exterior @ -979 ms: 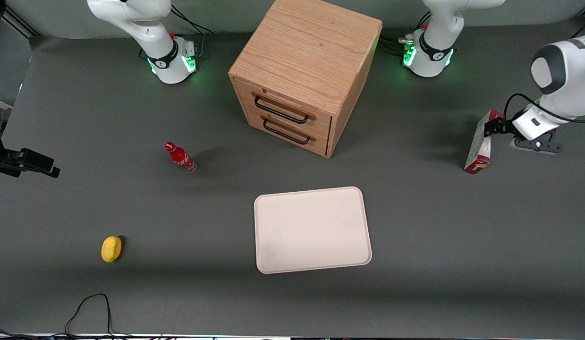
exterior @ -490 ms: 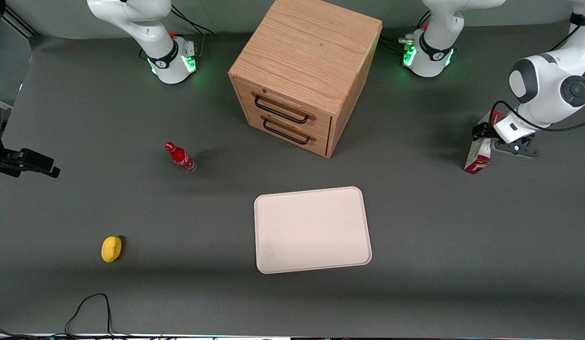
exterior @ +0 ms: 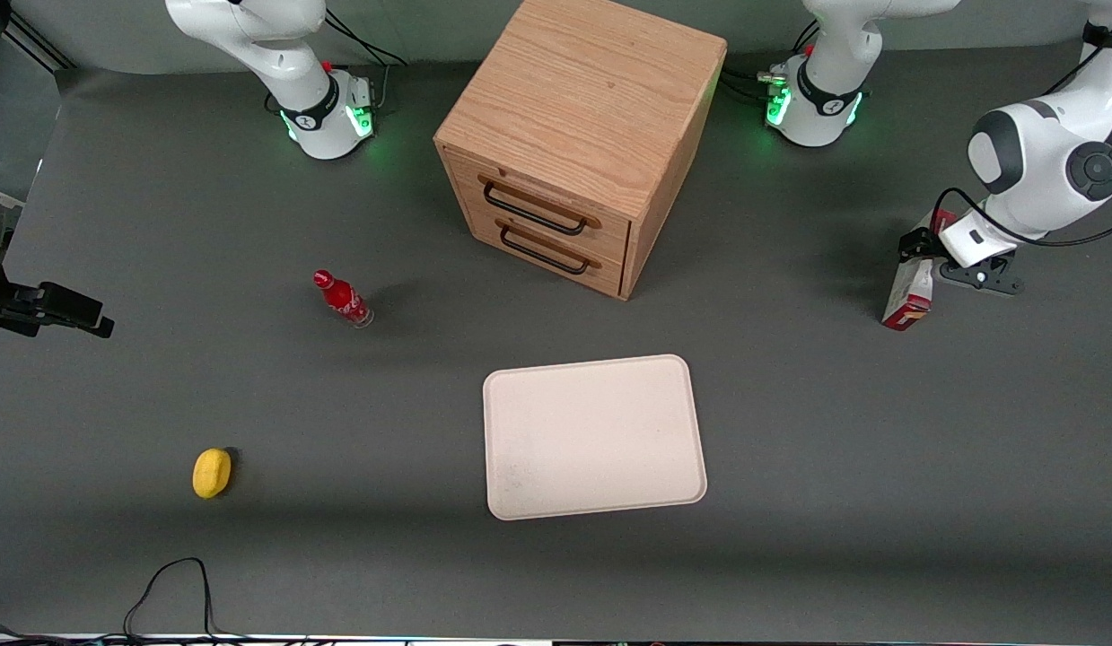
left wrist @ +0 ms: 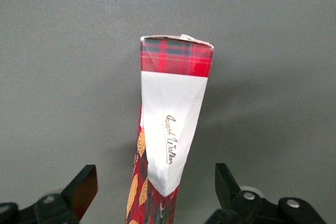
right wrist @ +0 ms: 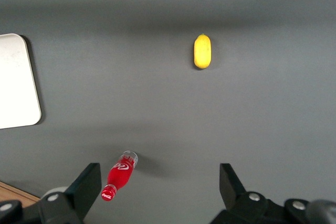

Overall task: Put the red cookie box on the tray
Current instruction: 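Lower the open left gripper around the top of the red cookie box, then close the left gripper on the top of the cookie box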

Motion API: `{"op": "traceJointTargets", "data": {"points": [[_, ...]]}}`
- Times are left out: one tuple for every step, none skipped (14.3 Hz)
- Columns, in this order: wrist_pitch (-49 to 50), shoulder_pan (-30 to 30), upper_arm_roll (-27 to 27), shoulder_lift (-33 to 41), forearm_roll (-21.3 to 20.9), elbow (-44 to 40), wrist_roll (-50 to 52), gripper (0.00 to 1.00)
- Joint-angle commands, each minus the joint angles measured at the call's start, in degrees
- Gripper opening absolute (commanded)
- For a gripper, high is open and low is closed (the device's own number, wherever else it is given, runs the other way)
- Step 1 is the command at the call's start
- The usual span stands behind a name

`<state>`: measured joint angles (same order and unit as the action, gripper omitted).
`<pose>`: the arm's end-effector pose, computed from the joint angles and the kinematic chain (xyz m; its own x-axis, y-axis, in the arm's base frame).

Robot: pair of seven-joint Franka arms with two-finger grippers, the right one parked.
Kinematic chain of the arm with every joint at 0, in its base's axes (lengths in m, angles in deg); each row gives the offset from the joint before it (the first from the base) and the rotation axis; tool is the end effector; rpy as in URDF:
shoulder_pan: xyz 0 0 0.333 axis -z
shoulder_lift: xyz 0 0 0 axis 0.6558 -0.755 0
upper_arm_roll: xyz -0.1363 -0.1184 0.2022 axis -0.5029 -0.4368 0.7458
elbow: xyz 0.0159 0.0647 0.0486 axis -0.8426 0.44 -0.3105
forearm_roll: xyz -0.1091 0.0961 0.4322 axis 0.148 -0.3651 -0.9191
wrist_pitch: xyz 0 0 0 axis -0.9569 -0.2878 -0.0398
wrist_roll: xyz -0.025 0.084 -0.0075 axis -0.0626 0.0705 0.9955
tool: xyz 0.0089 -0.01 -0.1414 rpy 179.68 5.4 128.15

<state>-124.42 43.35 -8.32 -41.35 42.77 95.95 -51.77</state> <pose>0.4366 0.1347 0.1140 0.9554 -0.2757 -0.1060 -0.2743 -0.9612 0.0284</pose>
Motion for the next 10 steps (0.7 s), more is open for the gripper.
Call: {"op": "traceJointTargets", "data": {"points": [[-2.0,-0.4,0.1,-0.6,-0.4,0.9,-1.0,0.97],[-2.1,-0.4,0.1,-0.7,-0.4,0.9,-1.0,0.96],[-2.2,-0.4,0.1,-0.9,-0.4,0.9,-1.0,0.92],[-2.2,-0.4,0.2,-1.1,-0.4,1.0,-1.0,0.83],[-2.1,-0.4,0.2,-1.1,-0.4,0.9,-1.0,0.5],[-2.1,-0.4,0.2,-1.1,-0.5,0.9,-1.0,0.07],[-2.1,-0.4,0.2,-1.1,-0.4,0.9,-1.0,0.0],[-2.1,-0.4,0.2,-1.1,-0.4,0.9,-1.0,0.0],[-1.8,-0.3,0.2,-1.1,-0.4,0.9,-1.0,0.0],[-1.7,-0.4,0.2,-1.1,-0.3,0.9,-1.0,0.0]]}}
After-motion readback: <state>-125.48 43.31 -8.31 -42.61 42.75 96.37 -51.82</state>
